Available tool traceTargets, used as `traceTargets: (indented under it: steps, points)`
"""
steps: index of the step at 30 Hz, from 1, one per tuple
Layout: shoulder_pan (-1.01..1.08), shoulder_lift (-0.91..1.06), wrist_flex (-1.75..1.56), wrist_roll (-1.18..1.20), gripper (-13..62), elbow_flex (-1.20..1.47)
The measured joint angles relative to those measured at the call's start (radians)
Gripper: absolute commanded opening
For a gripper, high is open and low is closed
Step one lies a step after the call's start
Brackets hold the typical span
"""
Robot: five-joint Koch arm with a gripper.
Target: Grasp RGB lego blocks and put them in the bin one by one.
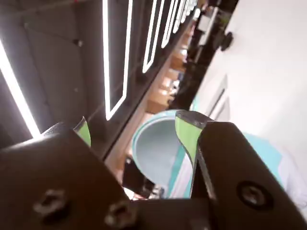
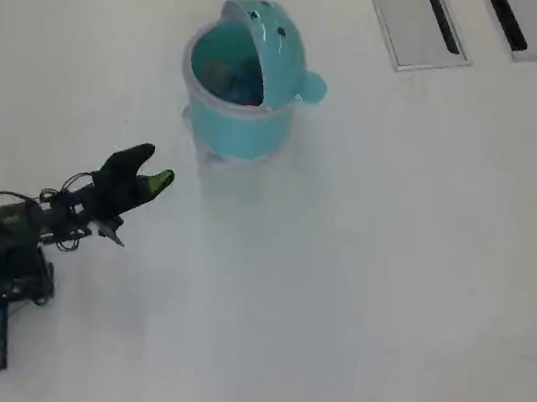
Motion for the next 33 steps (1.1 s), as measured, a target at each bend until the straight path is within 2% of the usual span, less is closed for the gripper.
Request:
traceTargets:
  steps: [18,33]
  points:
    - [0.118,0.003,-0.242,0.175,33.0,0.403]
    - [0.175,0.003,-0.391,0.183,33.2,0.621]
